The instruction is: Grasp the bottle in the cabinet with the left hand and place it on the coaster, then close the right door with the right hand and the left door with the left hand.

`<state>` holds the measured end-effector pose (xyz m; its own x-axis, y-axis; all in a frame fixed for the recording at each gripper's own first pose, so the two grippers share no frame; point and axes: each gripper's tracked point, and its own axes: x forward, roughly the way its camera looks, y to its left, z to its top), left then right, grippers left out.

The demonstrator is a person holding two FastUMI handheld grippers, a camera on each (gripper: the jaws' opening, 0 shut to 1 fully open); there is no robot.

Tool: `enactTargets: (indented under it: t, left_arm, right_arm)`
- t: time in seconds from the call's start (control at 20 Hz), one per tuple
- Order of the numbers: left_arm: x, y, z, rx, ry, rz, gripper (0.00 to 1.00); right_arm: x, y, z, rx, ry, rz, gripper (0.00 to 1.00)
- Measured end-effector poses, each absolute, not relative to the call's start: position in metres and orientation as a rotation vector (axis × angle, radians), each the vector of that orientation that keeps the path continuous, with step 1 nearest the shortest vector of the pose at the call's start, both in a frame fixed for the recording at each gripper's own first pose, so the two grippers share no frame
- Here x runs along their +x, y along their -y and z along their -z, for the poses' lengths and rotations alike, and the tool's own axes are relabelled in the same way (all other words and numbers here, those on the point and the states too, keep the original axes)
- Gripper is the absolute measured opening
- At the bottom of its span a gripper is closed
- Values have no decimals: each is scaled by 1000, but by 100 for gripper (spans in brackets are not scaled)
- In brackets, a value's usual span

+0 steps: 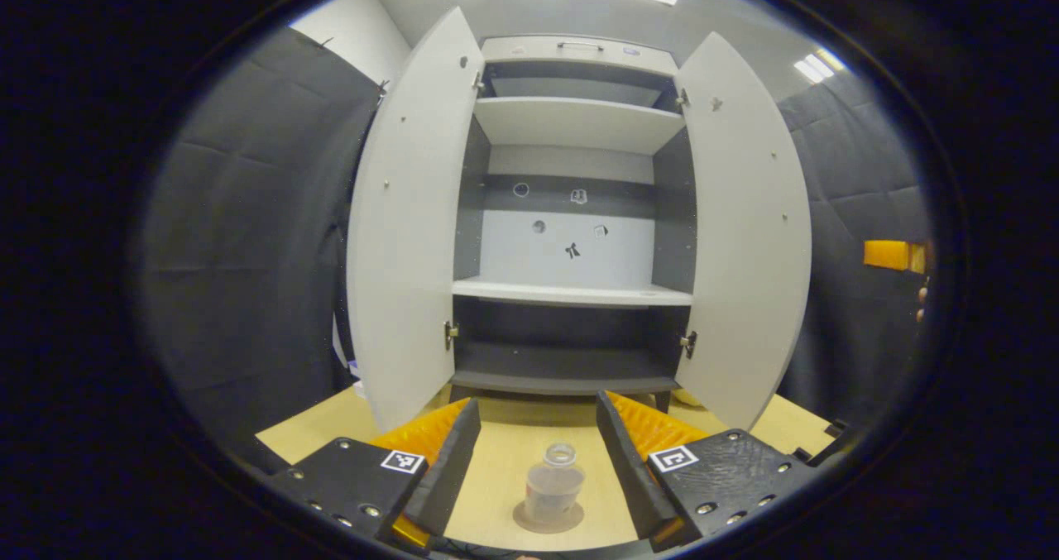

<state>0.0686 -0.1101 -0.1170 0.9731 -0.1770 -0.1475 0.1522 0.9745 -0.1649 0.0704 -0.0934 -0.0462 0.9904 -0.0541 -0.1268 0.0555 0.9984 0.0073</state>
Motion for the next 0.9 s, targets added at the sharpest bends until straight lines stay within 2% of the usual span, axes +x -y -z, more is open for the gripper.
enactTargets:
  t: [0.1,0.15,0.35,0.55,0.6,0.7,0.75,0.8,0.85,0.9]
  left_arm:
    - [70,85,95,-157,-140,137,89]
    - [72,71,88,-154,-143,122,83]
    - [75,13,61,-146,-99,68,82]
    - [70,-33,48,-127,-50,15,83]
    - [68,-43,46,-119,-41,8,89]
    - [68,-59,44,-111,-33,4,89]
    - [70,-67,44,-107,-30,-1,83]
    - [72,-75,43,-101,-27,-3,83]
    - [75,-82,44,-94,-25,-6,89]
    - [77,-89,45,-88,-25,-9,89]
  right_arm:
    - [86,101,30,14,-100,116,97]
    - [93,103,22,14,-84,146,97]
    - [119,113,-8,-22,-29,267,97]
    - [143,111,-31,-59,20,333,97]
    - [149,110,-33,-64,23,346,97]
    - [156,107,-36,-71,35,375,97]
    - [158,107,-36,-81,38,391,97]
    - [161,108,-34,-92,32,406,97]
    - [165,104,-32,-104,21,407,97]
    - [167,101,-30,-125,8,420,97]
